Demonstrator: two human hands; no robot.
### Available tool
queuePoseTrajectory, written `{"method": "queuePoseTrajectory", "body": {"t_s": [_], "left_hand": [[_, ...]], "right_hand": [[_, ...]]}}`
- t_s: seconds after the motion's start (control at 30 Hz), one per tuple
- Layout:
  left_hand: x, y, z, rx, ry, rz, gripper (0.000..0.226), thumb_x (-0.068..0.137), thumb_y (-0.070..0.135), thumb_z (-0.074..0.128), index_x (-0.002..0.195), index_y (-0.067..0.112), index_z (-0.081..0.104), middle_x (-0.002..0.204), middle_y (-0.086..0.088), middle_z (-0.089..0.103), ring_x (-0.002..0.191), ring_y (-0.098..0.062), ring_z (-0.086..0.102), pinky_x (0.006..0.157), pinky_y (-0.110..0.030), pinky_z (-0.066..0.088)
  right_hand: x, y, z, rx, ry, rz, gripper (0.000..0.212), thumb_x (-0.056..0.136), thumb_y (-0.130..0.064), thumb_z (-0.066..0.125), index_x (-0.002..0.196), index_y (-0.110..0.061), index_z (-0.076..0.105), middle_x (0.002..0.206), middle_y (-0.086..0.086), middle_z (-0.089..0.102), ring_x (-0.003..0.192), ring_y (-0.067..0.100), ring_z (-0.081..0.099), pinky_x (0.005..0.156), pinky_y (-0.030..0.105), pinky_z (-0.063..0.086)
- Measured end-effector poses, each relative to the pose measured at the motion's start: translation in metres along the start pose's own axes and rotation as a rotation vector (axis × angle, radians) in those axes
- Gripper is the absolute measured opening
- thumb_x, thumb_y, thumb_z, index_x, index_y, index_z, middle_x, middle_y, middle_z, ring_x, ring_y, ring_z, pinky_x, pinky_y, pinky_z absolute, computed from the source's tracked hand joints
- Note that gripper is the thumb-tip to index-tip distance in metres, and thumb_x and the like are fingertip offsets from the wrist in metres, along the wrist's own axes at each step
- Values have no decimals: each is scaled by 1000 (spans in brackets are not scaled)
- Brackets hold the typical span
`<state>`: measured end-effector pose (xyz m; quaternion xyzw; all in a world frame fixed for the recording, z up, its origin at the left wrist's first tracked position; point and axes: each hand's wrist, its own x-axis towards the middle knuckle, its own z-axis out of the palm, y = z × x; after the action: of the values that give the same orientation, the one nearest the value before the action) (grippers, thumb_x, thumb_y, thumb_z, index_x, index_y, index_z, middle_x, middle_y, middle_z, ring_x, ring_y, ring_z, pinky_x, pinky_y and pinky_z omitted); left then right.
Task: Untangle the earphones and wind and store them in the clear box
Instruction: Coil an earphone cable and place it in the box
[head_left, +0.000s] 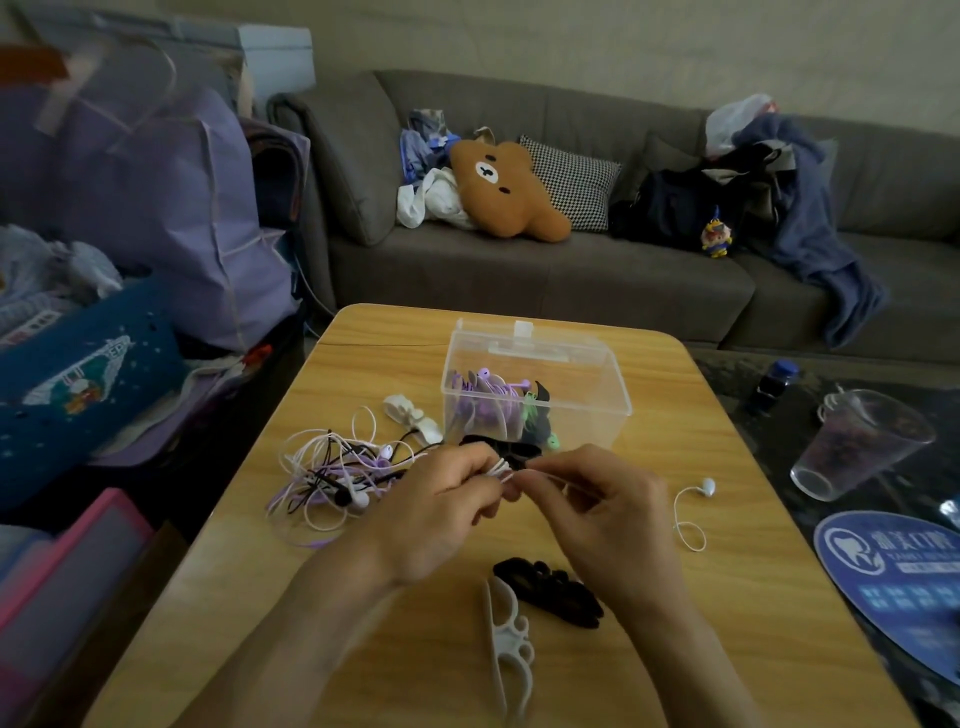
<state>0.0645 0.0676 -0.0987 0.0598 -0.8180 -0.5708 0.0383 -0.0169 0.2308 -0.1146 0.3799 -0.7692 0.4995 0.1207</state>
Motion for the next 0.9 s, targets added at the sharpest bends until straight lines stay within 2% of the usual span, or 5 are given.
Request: {"method": "queuePoseTrajectory", "body": {"t_s": [0.2,0.33,0.5,0.73,0.9], "left_hand": [[-2,-2,-7,255,-58,-129,33,80,37,44,53,20,51,51,5,44,52,-14,40,79,-49,49],[-4,10,-7,-220,-107,-178,47,100,24,47,55,18,36,48,2,30,41,-9,25,47,-23,31],[-3,8,-10,-514,0,-93,44,90,38,54,53,15,48,45,-1,34,38,-9,24,42,-21,15],[1,6,-13,-789,237,46,20,87,16,55,95,0,63,74,-11,64,47,-7,52,35,-14,21],[1,5,-5,-612,335,68,16,93,-11,54,106,-5,60,102,-15,75,99,-22,74,38,-15,36]], "right_hand": [[5,6,-7,56,95,112,12,82,-35,73,87,-25,76,77,-15,71,67,11,67,59,28,55],[8,12,-14,69,36,228,18,75,-44,73,82,-28,77,76,-18,72,69,5,66,59,14,49],[7,11,-9,83,-15,243,24,76,-49,72,81,-26,76,68,-14,69,59,7,62,53,16,47],[-2,1,9,-26,-336,207,13,88,-42,71,93,-32,78,69,-19,66,64,3,59,57,15,43],[-9,-18,21,-52,-433,59,24,92,-35,70,116,-30,75,70,-20,66,64,0,57,58,11,39]]}}
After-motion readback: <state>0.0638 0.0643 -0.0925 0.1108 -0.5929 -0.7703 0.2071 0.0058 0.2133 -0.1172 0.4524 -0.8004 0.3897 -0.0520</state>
